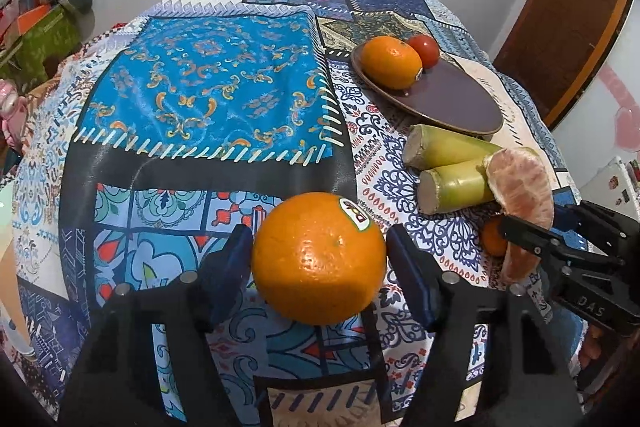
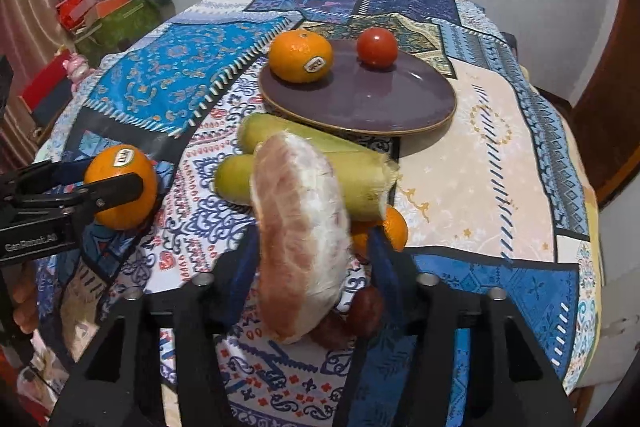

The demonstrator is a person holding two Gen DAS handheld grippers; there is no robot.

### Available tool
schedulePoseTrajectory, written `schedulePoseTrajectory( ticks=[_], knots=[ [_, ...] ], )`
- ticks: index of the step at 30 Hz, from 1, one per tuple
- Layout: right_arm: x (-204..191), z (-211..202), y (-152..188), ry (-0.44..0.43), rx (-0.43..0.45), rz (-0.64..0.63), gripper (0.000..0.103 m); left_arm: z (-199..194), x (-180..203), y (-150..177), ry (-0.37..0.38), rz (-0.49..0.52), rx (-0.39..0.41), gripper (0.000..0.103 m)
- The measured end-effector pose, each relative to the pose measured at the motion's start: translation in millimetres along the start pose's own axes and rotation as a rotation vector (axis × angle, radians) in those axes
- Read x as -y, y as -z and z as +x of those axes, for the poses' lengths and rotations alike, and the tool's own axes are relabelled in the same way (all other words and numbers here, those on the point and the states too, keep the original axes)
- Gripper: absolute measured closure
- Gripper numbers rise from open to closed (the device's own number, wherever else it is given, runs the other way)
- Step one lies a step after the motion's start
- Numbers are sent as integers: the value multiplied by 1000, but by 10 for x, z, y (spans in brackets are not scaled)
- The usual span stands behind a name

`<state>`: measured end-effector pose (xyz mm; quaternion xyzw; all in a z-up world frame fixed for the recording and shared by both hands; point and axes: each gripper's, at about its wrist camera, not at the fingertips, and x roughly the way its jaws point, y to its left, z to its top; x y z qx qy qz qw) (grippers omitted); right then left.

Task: Organize fruits
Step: 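Lift the pomelo segment with the right gripper and carry it toward the plate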

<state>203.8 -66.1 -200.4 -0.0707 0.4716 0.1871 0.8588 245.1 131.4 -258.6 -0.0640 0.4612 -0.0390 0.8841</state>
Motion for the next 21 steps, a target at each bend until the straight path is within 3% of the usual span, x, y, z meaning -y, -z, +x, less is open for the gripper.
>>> schedulePoseTrajectory(
  ticks=[10, 21],
  knots=[
    [67, -189, 34, -53, 31, 17, 69, -158, 116, 16, -4, 7, -10, 35],
    [431, -529, -167, -56, 146, 55, 69, -442, 399, -257, -23, 3, 69, 36]
  ],
)
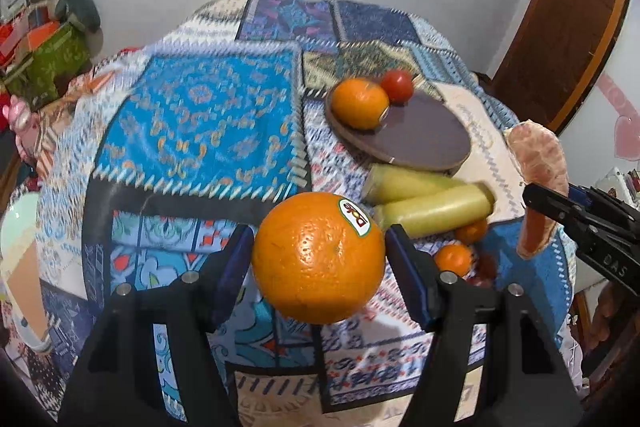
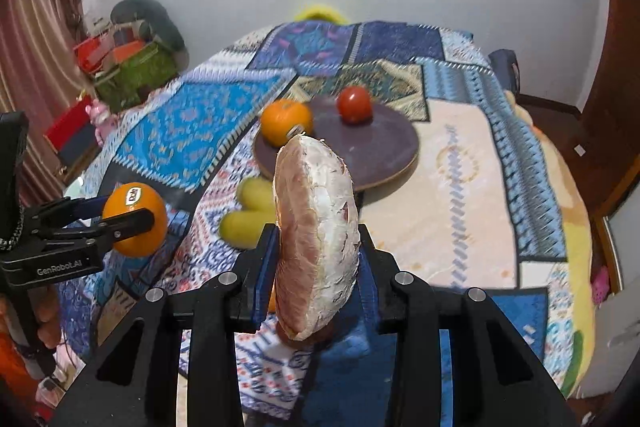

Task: Organize fruits
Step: 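Lift the pomelo segment with the right gripper and carry it toward the plate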

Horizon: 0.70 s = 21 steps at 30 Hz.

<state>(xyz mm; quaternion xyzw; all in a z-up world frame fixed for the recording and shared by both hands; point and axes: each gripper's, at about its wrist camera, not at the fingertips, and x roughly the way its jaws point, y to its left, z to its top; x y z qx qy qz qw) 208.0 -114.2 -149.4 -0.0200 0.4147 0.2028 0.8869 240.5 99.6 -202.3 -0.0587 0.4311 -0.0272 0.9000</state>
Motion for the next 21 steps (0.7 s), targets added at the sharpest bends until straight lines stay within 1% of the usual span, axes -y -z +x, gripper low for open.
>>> schedulePoseTrajectory(
  ticks=[2, 3, 6, 9, 12, 14, 16, 17, 19, 20, 21],
  knots=[
    [74, -28, -47, 5, 15, -1, 69, -81, 92, -84, -2, 10, 28, 36],
    [118, -45, -79, 9, 23, -3, 75, -126, 140, -131, -2, 10, 43, 36],
    [231, -80, -181, -6, 36, -5, 81, -201, 234, -270, 7, 7, 74, 36],
    [292, -115, -280, -11, 69, -23, 87, -222, 339, -408, 7, 8, 97, 36],
    [320, -108, -351, -17, 87, -44, 88, -196, 413, -479, -4, 10, 104, 36],
    [376, -75, -361, -23, 80, -38, 88, -172, 445, -488, -2, 10, 103, 36],
    [468, -30, -308, -75, 47, -10, 88, -158, 450, -474, 3, 12, 99, 36],
    [503, -15, -278, -88, 33, -1, 85, -139, 461, -467, 5, 15, 93, 36],
    [569, 52, -177, -98, -6, 10, 75, -97, 473, -446, 9, 18, 83, 36],
    [598, 108, -101, -89, -28, 15, 67, -75, 480, -435, 12, 18, 77, 36],
    [618, 151, -54, -83, -44, 20, 66, -59, 485, -426, 15, 19, 72, 36]
  ],
)
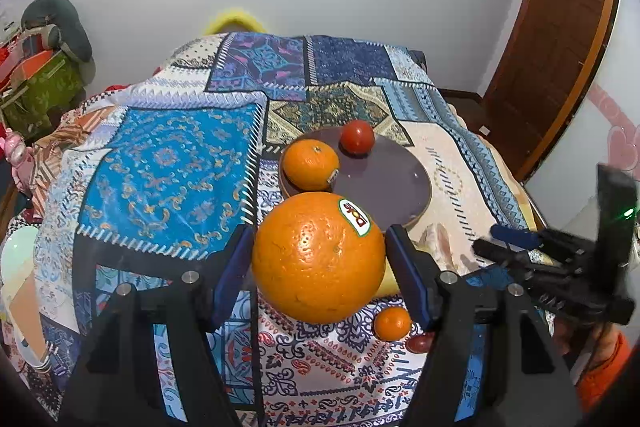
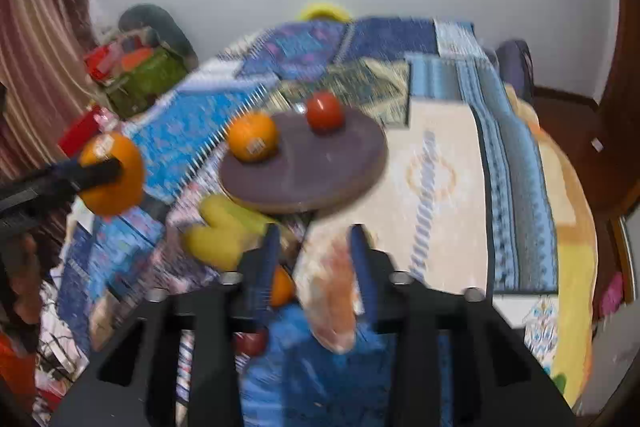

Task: Organize fruits
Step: 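Lift the pomelo segment with the right gripper and carry it toward the plate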

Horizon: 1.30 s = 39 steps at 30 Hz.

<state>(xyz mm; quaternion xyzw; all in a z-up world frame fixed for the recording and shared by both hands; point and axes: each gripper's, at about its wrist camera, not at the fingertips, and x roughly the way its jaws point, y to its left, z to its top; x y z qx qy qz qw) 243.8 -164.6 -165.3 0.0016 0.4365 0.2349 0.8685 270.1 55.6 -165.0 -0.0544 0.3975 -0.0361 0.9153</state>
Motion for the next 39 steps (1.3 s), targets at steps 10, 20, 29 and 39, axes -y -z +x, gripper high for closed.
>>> schedulePoseTrajectory(
  ticks=[10, 20, 29, 39],
  knots=[
    [95, 471, 208, -28, -145, 43, 66, 104, 27, 91, 8, 15, -22, 36],
    [195, 633, 204, -36, -137, 97, 53, 134, 27, 88, 4, 4, -23, 36],
    [124, 631, 177, 20, -105, 59, 59, 125, 89, 52, 8, 21, -12, 36],
    [226, 355, -69, 44, -16, 44, 88, 331, 161, -118, 21, 20, -5, 36]
  ],
)
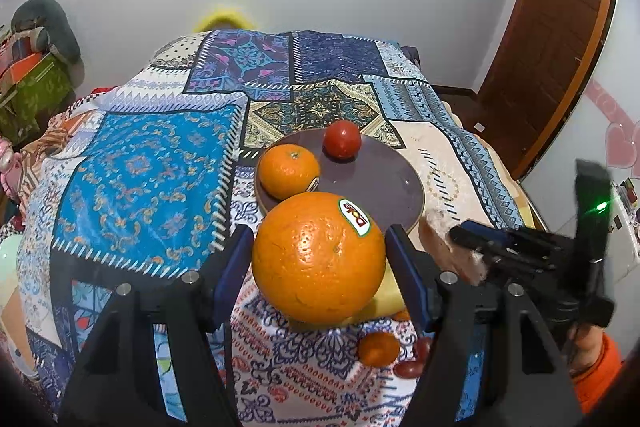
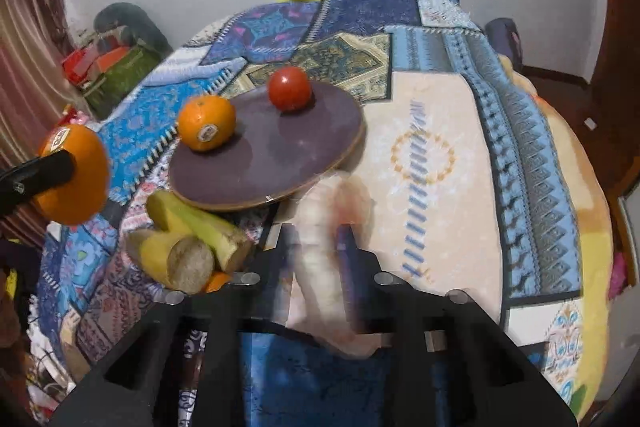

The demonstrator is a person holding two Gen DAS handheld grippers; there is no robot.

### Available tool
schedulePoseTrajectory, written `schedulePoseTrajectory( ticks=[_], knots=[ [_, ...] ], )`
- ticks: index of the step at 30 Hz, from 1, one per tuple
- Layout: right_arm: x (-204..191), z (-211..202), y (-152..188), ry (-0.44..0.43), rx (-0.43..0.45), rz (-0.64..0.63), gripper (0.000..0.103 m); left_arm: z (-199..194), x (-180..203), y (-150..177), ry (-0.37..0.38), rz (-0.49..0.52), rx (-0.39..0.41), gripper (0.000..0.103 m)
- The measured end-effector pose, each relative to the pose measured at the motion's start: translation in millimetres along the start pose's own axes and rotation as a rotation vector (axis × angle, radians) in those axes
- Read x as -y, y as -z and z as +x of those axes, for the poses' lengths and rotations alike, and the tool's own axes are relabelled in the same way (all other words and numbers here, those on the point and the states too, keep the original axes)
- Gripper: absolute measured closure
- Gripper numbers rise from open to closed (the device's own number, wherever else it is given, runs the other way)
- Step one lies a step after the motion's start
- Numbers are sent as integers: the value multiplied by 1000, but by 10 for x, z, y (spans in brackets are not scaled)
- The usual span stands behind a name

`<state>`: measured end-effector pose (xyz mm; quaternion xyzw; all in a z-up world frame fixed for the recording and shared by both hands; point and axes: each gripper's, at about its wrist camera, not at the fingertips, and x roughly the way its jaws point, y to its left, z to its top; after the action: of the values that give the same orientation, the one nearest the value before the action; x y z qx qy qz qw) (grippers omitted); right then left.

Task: Organize fruits
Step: 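Lift the pomelo segment with the right gripper and carry it toward the plate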

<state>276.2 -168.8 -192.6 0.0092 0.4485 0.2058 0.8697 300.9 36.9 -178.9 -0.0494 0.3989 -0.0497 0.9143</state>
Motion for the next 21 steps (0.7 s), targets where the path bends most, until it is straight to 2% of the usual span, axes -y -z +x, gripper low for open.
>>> schedulePoseTrajectory(
  ticks=[2, 6, 8, 10, 12, 14, 15, 17, 21],
  knots=[
    [18, -50, -92, -13, 26, -8, 93, 85, 26, -37, -2, 4, -6, 36],
    [9, -41, -162, 7, 28, -27, 93, 209, 39, -51, 8, -6, -21, 36],
    [9, -12, -118, -20, 1, -24, 93, 237, 46, -31, 10, -2, -25, 36],
    [3, 41, -37, -36, -40, -24, 79, 261, 53, -10, 9, 3, -32, 36],
    [-20, 90, 78, -10, -61, -46, 59, 284, 60, 8, 9, 7, -40, 36],
    [-39, 180, 173, 21, -87, -73, 57, 294, 62, 23, 11, 8, -44, 36],
    [-28, 213, 200, 9, -92, -69, 53, 290, 59, 26, 11, 7, -44, 36],
    [7, 333, 231, -16, -120, -50, 52, 286, 57, 30, 13, 3, -43, 36],
    [-62, 441, 166, 18, -101, -98, 49, 273, 54, 30, 8, 1, -39, 36]
  ],
)
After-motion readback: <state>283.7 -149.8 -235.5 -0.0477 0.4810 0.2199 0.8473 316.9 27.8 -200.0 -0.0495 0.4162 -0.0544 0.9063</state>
